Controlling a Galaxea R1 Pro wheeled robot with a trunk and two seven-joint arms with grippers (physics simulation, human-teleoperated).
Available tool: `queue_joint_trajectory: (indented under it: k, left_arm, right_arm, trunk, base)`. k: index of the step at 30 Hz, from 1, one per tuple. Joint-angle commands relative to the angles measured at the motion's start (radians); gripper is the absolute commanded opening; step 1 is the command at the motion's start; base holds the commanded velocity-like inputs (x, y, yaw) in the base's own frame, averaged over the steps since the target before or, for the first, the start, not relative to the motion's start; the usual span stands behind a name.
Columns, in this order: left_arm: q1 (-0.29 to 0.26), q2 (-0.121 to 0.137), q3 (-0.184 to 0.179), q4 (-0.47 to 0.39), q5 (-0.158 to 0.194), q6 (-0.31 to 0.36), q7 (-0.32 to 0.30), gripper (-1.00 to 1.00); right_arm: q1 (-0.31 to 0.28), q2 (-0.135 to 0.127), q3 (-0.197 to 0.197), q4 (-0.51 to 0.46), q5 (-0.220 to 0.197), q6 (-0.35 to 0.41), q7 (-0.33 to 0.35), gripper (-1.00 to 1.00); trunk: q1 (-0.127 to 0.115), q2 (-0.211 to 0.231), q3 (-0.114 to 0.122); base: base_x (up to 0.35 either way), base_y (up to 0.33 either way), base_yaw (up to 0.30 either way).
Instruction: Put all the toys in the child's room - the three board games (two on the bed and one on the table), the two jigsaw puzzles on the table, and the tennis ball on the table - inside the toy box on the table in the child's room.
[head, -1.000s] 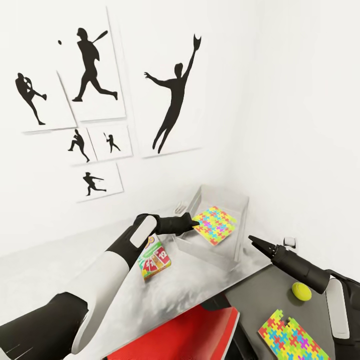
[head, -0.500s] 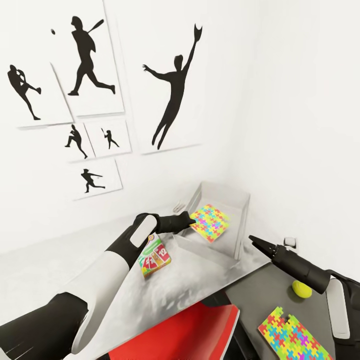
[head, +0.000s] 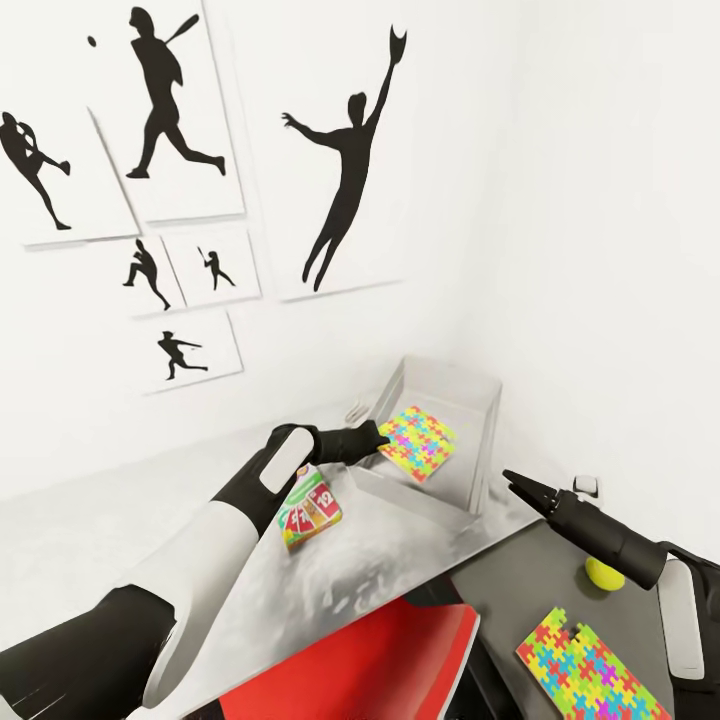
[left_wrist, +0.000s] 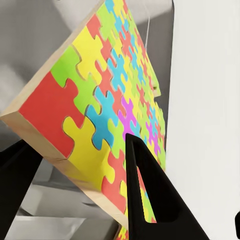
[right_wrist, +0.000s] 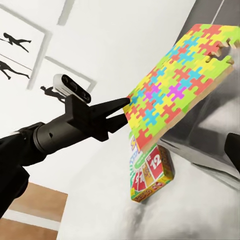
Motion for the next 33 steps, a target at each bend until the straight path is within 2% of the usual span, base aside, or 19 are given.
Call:
queue_joint_trajectory:
  k: [1,18,26,33]
  left_arm:
    - [-0.001,0.0,0.0,-0.001,-0.004,0.003,-0.004,-1.0]
    - [-0.002,0.0,0.0,-0.01,-0.004,0.0,-0.004,-1.0]
    - [-0.001,0.0,0.0,-0.076,-0.004,-0.001,-0.004,-1.0]
    - [-0.001,0.0,-0.001,-0.084,-0.002,-0.068,-0.005,-1.0]
  right_arm:
    - [-0.001,0.0,-0.001,0.0,0.003,0.003,0.005,1.0]
    - [-0.001,0.001,-0.001,0.0,0.003,0.002,0.005,1.0]
    - [-0.001,0.0,-0.001,0.0,0.003,0.002,0.007,1.0]
    - [-0.001,0.0,-0.001,0.0,0.003,0.001,0.007,1.0]
  trunk:
    - [0.001,-0.002,-0.004]
    - [0.001,-0.002,-0.032]
    - [0.001,-0.002,-0.045]
    - [0.001,-0.002,-0.056]
  base:
    - [0.0,0.0,0.0]
    - [0.0,0.0,0.0]
    - [0.0,0.0,0.0]
    - [0.0,0.0,0.0]
